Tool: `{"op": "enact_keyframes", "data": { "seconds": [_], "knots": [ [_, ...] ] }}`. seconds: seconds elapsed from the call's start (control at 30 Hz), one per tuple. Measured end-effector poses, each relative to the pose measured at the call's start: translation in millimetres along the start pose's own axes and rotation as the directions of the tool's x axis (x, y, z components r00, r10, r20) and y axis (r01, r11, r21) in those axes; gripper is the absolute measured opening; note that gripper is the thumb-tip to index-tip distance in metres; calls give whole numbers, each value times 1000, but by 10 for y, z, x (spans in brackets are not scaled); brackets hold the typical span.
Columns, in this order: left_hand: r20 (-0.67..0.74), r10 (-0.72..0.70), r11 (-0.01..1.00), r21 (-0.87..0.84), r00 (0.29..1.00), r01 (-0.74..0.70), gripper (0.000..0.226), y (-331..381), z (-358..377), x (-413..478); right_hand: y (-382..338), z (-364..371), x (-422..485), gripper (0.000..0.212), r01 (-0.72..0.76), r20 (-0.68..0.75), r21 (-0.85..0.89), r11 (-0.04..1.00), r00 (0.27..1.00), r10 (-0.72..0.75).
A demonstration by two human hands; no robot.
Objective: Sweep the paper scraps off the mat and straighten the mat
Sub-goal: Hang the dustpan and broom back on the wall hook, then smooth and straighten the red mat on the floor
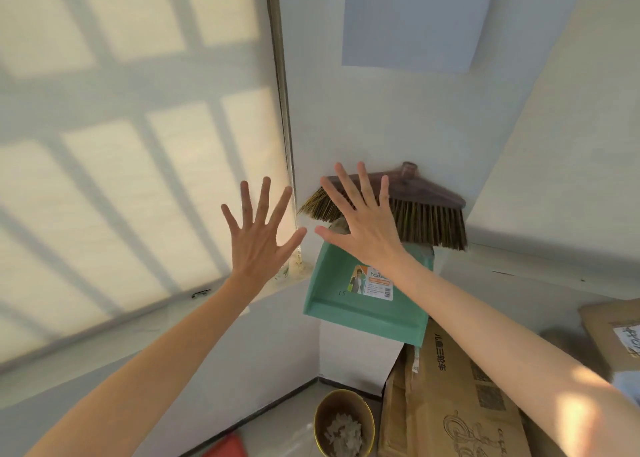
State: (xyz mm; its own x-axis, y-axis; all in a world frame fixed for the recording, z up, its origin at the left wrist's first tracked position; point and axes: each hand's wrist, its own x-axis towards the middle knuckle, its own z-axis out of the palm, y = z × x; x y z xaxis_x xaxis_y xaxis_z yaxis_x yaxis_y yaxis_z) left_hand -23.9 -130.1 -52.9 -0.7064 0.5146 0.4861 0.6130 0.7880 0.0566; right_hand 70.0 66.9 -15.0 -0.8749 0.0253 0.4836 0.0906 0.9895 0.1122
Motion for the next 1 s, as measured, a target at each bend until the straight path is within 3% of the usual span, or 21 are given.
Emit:
{"op": "enact_keyframes", "data": {
  "seconds": [0.17,0.43,0.83,1.0],
  "knots": [
    [-3,-62,995,81,998,62,77,-287,-222,-443,-478,129,-41,83,79,12,91,993,997,-80],
    [-51,-298,929,212,953,302,76,-488,-714,-1569,-1219,78,-433,80,289,-15,258,922,955,-295],
    [-60,-647,700,351,761,622,80,-303,-1511,-3490,-2452,-408,-1429,79,549,-60,426,719,810,-583],
    [-99,-717,618,366,690,696,82,-412,-1943,-4197,-3153,-744,-1799,79,603,-104,503,619,754,-649]
  ]
}}
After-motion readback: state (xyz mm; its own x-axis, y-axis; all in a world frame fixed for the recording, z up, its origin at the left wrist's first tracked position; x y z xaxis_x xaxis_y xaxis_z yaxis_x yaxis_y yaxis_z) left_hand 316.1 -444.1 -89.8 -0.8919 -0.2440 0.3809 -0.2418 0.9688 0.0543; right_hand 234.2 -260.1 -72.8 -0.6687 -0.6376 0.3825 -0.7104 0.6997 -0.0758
